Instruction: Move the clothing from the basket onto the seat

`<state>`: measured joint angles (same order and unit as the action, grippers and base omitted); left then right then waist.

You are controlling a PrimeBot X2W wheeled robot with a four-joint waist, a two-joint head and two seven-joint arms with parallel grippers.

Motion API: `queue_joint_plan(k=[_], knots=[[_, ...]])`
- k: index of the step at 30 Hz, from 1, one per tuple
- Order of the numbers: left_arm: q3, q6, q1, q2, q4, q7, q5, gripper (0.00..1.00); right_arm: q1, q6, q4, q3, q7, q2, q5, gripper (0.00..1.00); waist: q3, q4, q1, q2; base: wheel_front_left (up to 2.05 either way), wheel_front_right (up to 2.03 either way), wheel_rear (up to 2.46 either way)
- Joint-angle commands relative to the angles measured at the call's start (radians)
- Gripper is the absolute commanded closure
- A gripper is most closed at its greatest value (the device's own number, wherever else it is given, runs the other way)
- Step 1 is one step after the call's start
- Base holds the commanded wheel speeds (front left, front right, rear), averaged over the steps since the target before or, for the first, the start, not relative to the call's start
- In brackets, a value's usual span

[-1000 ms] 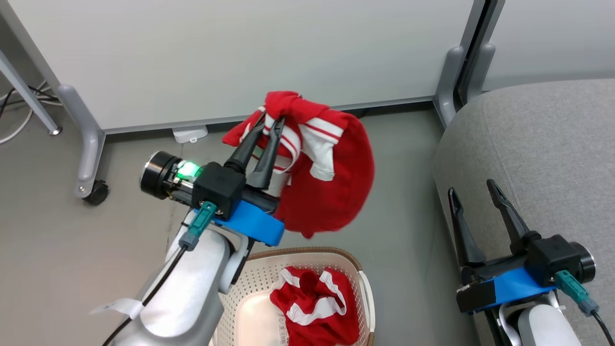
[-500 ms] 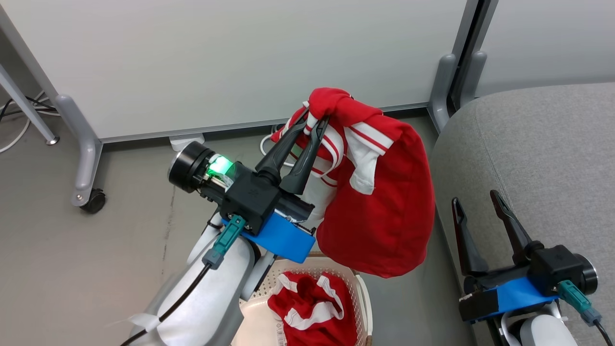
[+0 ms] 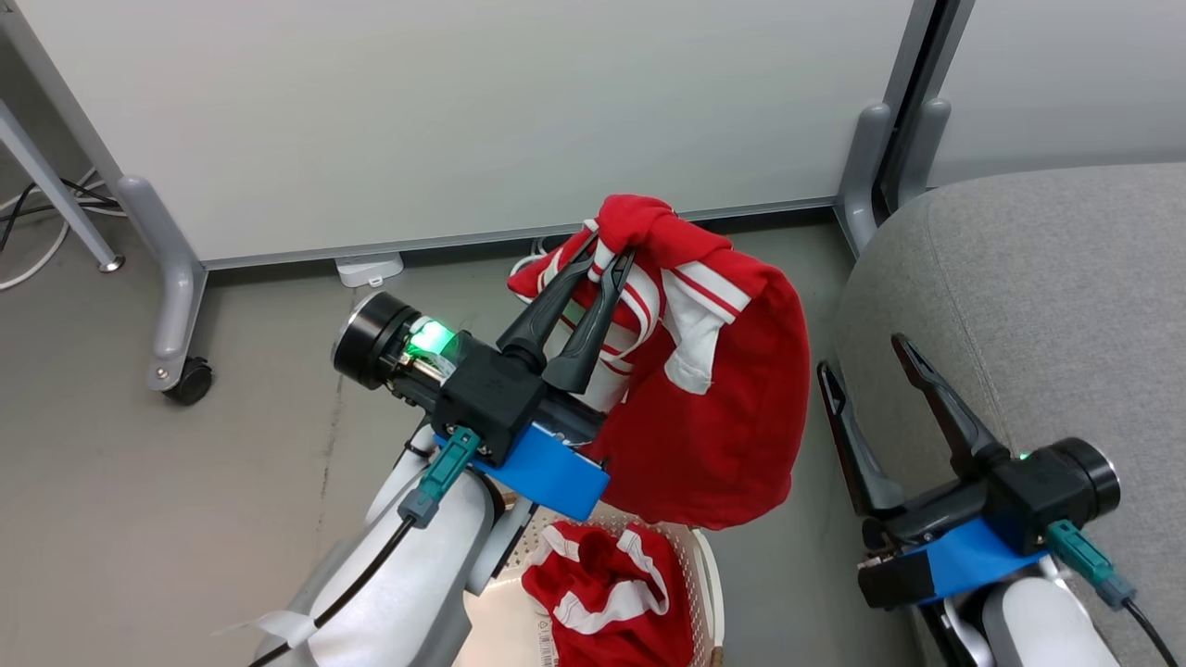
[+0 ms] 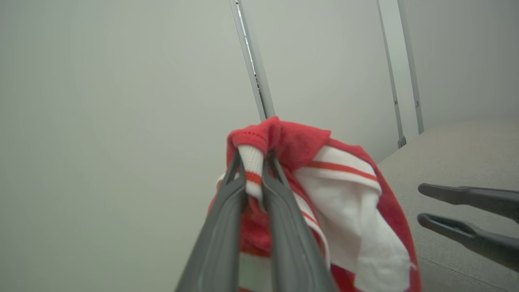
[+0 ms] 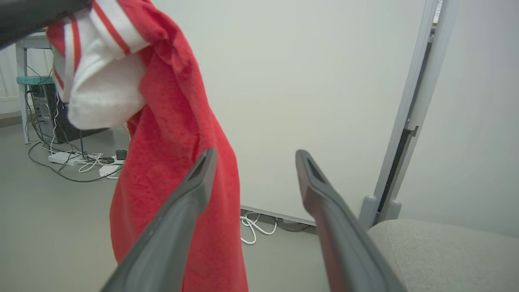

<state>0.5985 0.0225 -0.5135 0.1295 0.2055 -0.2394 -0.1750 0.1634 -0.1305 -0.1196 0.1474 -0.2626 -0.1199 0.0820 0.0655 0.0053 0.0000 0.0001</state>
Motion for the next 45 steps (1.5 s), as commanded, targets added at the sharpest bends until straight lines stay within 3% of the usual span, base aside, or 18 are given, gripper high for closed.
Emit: queue_joint_plan(k=[1,13,21,22,23,24,33,42,43,44,45], knots=[[0.001,-0.005,0.007,0.002,0.003,-0.006,-0.005,1.0,0.021,0.0,-0.002,0.014,-0.003,-0.02,0.007,0.0,0.0,0.001,0.0,-0.0001,0.0,0.0,0.0],[0.045,0.007,-0.001,-0.025,0.013,-0.015,-0.008,1.0,0.178,0.0,-0.114,0.246,-0.003,-0.179,0.106,0.0,0.011,0.032,0.0,-0.0001,0.0,0.0,0.0],[0.071,0.009,-0.012,-0.04,0.026,-0.021,-0.011,1.0,0.234,0.0,-0.178,0.354,-0.003,-0.196,0.181,0.0,0.027,0.053,0.0,-0.0001,0.0,0.0,0.0],[0.072,0.008,-0.012,-0.041,0.027,-0.02,-0.012,1.0,0.231,0.0,-0.187,0.358,-0.003,-0.192,0.188,0.38,0.029,0.055,0.0,-0.0001,0.0,0.0,0.0],[0.073,0.008,-0.012,-0.041,0.029,-0.021,-0.013,1.0,0.227,0.0,-0.191,0.361,-0.003,-0.187,0.196,0.9,0.03,0.056,0.0,-0.0001,0.0,0.0,0.0],[0.073,0.007,-0.011,-0.042,0.031,-0.022,-0.014,1.0,0.223,0.0,-0.193,0.363,-0.003,-0.181,0.203,1.0,0.03,0.057,0.0,-0.0001,0.0,0.0,0.0],[0.08,0.006,0.004,-0.044,0.047,-0.026,-0.021,1.0,0.169,0.0,-0.186,0.341,-0.003,-0.125,0.224,1.0,0.028,0.053,0.0,-0.0001,0.0,0.0,0.0],[0.087,0.012,-0.009,-0.047,0.062,-0.027,-0.029,1.0,0.16,0.0,-0.17,0.322,-0.003,-0.114,0.212,1.0,0.037,0.053,0.0,-0.0001,0.0,0.0,0.0],[0.087,0.011,-0.01,-0.047,0.063,-0.027,-0.03,0.67,0.159,0.0,-0.169,0.32,-0.003,-0.113,0.212,1.0,0.036,0.053,0.0,-0.0001,0.0,0.0,0.0],[0.087,0.01,-0.01,-0.047,0.065,-0.027,-0.032,0.05,0.158,0.0,-0.168,0.319,-0.003,-0.112,0.211,1.0,0.036,0.053,0.0,-0.0001,0.0,0.0,0.0],[0.088,0.01,-0.009,-0.047,0.067,-0.027,-0.035,0.0,0.157,0.0,-0.167,0.318,-0.003,-0.111,0.209,1.0,0.035,0.053,0.0,-0.0001,0.0,0.0,0.0]])
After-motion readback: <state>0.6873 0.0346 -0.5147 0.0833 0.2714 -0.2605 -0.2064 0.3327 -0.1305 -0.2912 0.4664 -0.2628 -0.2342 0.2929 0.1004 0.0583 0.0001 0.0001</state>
